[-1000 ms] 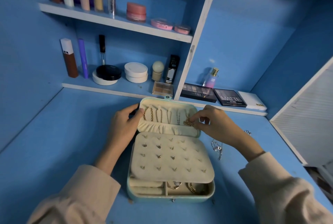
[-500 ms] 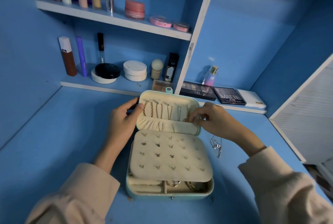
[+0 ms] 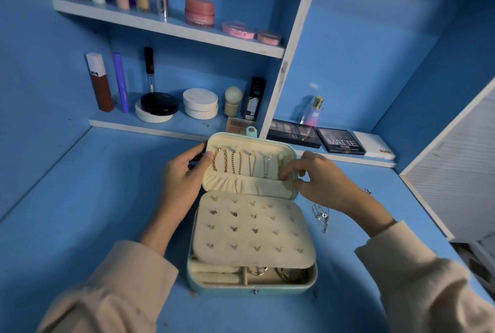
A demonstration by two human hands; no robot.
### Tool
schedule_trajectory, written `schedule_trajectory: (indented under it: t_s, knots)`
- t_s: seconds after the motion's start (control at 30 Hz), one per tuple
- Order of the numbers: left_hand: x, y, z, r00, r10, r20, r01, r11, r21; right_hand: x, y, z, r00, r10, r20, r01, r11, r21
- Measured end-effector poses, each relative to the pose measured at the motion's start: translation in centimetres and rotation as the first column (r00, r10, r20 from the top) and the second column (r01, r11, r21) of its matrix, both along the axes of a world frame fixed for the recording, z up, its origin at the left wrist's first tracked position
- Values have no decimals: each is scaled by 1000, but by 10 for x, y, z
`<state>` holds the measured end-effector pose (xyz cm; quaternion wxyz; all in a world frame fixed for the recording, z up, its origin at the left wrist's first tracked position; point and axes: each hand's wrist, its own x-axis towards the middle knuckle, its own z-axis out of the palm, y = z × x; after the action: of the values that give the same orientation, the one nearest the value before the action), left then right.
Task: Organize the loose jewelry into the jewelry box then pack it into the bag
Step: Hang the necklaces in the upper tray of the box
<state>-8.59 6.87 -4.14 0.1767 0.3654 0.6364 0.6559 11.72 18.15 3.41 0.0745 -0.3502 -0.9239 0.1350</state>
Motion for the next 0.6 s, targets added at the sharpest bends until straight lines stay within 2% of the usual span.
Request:
schedule_trajectory:
  t_s: [0.07,0.17,0.3,0.6]
  knots:
    - [1,0,0,1000,4,3,-4,1000,-2,1,0,-5,1000,28,14,-28,999,37]
    - [2,0,1,1000,4,6,-4,1000,-6,3,0,-11,992,94,-78,-87,992,89]
    - [3,-1,3,1000,-12,12,12,1000,-2,5,-2,-12,973,141,-182,-139,990,24]
    - [4,-2,5,999,-18,-32,18,1000,-10,2,-4,-9,989,79,-127,-80,997,4]
